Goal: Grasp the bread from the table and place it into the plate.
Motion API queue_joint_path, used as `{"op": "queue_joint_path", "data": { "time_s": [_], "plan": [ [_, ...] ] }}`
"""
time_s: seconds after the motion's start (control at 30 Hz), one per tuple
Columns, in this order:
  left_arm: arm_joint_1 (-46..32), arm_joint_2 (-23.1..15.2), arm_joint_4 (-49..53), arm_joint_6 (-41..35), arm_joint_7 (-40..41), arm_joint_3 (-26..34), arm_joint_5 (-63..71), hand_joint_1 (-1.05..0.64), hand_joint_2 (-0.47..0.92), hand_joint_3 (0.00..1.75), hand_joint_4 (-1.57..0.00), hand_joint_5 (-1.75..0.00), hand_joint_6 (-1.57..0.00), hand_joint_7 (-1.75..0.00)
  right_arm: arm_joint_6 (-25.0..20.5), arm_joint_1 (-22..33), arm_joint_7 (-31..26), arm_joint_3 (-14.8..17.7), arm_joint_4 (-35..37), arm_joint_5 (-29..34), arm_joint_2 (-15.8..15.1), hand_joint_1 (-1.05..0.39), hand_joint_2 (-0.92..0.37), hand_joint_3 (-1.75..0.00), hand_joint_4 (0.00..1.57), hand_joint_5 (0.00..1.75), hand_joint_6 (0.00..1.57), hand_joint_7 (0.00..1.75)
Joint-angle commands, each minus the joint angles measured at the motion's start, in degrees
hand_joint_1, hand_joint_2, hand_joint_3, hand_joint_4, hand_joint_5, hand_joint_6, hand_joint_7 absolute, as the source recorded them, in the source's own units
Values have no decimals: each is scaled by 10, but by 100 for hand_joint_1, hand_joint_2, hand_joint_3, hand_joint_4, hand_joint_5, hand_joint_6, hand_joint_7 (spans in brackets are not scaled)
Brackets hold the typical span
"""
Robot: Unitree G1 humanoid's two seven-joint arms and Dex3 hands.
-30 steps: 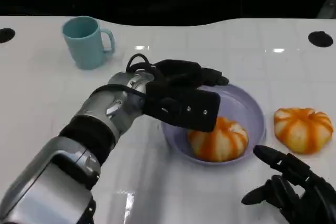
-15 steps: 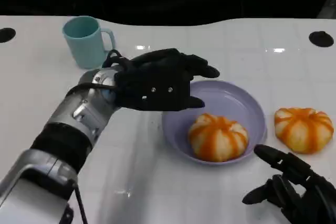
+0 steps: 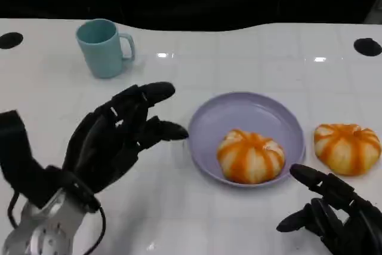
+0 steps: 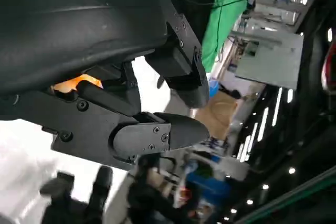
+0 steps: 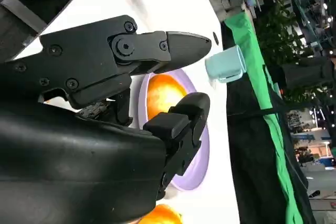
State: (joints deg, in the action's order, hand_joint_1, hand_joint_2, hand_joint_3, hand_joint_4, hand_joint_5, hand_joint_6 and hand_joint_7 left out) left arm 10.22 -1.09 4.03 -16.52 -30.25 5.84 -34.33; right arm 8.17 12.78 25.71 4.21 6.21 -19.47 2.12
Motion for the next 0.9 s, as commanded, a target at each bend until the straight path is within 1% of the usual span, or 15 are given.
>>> {"op": "queue_joint_path", "data": {
  "time_s": [0.03,0.1,0.17,0.2,0.27,0.3,0.33,0.47,0.53,0.73,0.9],
  "plan": [
    [-40,18,-58,-44,40,11,-32,-57,92,56,-56,-154,-55,-113,-1,5,-2,6,-4,-4,-9,-75,-92,-33,73,114,94,37],
    [-58,26,-79,-60,56,15,-43,-56,92,55,-58,-157,-55,-119,-2,7,-2,6,-6,-5,-9,-75,-92,-33,72,113,94,37],
    [-60,27,-86,-66,62,15,-45,-56,92,55,-58,-158,-55,-121,-2,7,-2,6,-6,-5,-9,-75,-92,-33,72,113,94,37],
    [-80,36,-95,-59,67,15,-43,-56,92,55,-58,-159,-55,-121,-2,8,-3,5,-9,-4,-10,-75,-92,-33,72,113,94,37],
    [-109,47,-107,-50,74,14,-40,-56,92,56,-62,-171,-51,-146,-3,9,-3,4,-12,-3,-10,-75,-92,-33,72,113,94,37],
    [-120,51,-109,-49,77,15,-42,-56,92,57,-63,-173,-50,-150,-1,10,-5,3,-12,0,-10,-75,-92,-34,72,113,94,37],
    [-125,53,-109,-49,77,18,-44,-56,92,54,-66,-174,-49,-159,1,10,-6,3,-12,1,-9,-75,-92,-34,72,113,94,37],
    [-146,54,-112,-47,81,22,-41,-56,92,52,-69,-175,-49,-171,2,12,-12,1,-15,4,-8,-75,-92,-34,72,113,93,37],
    [-155,55,-116,-47,88,22,-38,-56,92,51,-70,-175,-49,-172,0,13,-14,-1,-18,3,-8,-75,-92,-34,72,113,93,37],
    [-184,61,-130,-61,119,20,-39,-52,92,52,-72,-175,-51,-169,-8,15,-16,-3,-24,0,-9,-75,-92,-35,72,113,93,37],
    [-188,60,-128,-68,131,19,-38,-51,92,53,-70,-175,-51,-169,-13,14,-13,-1,-25,-5,-9,-75,-92,-34,71,113,92,37]
  ]
}}
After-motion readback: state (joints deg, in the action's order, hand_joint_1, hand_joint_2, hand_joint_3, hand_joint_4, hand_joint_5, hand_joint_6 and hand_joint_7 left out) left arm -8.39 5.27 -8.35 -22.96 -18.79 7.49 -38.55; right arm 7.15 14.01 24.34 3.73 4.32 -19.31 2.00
